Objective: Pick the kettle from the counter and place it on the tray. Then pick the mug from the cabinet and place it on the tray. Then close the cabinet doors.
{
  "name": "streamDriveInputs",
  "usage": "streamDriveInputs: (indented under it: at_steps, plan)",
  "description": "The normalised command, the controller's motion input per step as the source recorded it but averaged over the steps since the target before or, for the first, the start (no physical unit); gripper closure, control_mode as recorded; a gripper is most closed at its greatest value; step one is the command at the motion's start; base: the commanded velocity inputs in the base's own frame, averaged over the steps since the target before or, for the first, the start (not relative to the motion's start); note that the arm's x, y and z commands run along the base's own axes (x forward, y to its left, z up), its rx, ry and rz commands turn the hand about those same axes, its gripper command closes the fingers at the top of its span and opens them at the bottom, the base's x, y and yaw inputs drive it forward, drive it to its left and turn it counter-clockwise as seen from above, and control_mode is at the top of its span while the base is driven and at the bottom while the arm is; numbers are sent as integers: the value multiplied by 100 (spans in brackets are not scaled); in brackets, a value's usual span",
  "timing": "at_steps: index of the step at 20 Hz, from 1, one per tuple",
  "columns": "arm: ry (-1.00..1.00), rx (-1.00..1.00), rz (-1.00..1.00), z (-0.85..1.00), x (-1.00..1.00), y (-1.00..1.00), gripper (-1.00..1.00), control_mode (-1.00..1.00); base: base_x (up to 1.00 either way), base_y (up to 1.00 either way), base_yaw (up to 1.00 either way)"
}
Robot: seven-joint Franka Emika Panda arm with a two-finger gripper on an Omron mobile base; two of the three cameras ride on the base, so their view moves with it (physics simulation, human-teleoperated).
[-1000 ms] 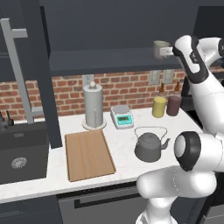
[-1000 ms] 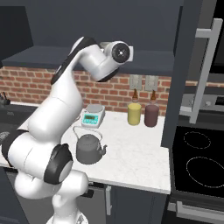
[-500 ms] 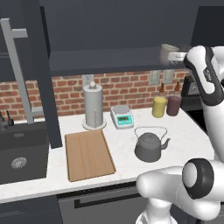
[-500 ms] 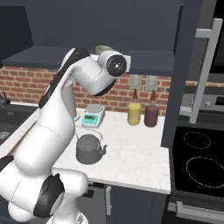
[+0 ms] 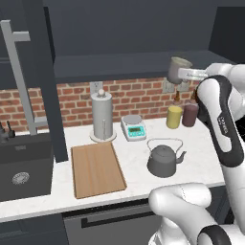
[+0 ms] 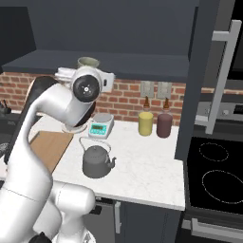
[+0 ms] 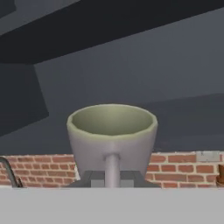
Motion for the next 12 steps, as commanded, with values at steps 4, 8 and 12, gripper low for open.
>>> streamDriveInputs:
  at_steps: [4, 8, 12]
  plan:
    - [0, 2, 8, -23, -75, 80, 100, -100, 0, 0, 0]
    - [0, 4, 18, -31, -64, 78, 100, -100, 0, 0, 0]
    - [0, 4, 25, -41, -51, 69, 100, -100, 0, 0, 0]
